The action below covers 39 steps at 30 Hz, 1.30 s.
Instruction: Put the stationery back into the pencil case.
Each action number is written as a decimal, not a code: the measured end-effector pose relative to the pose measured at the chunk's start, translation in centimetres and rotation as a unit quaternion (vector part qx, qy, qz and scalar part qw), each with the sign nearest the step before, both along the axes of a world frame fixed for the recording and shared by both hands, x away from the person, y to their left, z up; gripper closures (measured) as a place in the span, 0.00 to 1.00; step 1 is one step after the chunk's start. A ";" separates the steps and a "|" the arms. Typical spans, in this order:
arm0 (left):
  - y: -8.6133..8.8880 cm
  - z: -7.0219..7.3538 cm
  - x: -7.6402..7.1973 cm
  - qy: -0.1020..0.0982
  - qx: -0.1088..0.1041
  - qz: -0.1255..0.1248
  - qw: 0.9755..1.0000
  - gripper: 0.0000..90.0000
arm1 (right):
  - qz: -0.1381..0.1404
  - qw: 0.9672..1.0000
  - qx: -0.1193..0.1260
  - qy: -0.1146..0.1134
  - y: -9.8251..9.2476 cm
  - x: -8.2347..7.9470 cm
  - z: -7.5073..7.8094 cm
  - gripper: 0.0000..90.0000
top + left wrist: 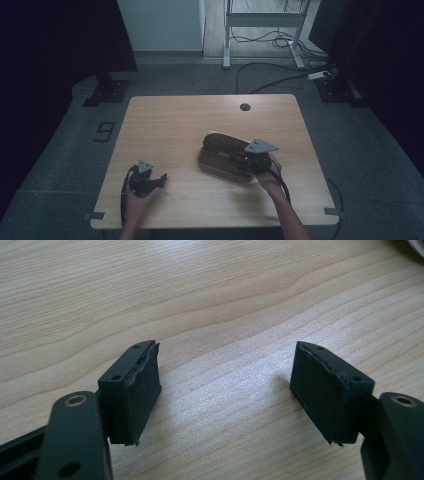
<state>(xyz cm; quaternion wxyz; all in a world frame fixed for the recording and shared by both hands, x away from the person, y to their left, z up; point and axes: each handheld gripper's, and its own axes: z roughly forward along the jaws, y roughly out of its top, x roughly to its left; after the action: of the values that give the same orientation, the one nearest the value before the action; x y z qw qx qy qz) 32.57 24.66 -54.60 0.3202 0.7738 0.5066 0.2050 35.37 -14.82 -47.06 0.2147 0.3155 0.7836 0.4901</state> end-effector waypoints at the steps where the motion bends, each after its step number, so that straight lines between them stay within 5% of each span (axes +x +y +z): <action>1: 0.0 0.0 0.0 0.000 0.000 0.000 1.000 0.31 | 0.000 1.000 0.002 0.001 0.0 -0.1 0.1 0.57; 13: 0.0 0.0 -0.1 0.000 0.000 0.000 1.000 0.31 | -0.017 1.000 0.021 0.012 -1.4 -0.8 -0.1 0.46; 25: 0.0 0.0 -0.1 0.000 0.000 0.000 1.000 0.31 | -0.049 0.998 0.040 0.015 -5.2 -2.0 -0.5 0.40; 39: 0.0 0.0 -0.1 0.000 0.000 0.000 1.000 0.31 | -0.123 0.991 0.040 0.045 -10.6 -2.3 -3.2 0.37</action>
<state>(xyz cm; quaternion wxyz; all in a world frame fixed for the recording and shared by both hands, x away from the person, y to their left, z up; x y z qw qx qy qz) 32.50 24.64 -54.60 0.3202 0.7738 0.5066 0.2050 33.12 -25.43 -50.26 0.2255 0.4394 0.7273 0.4765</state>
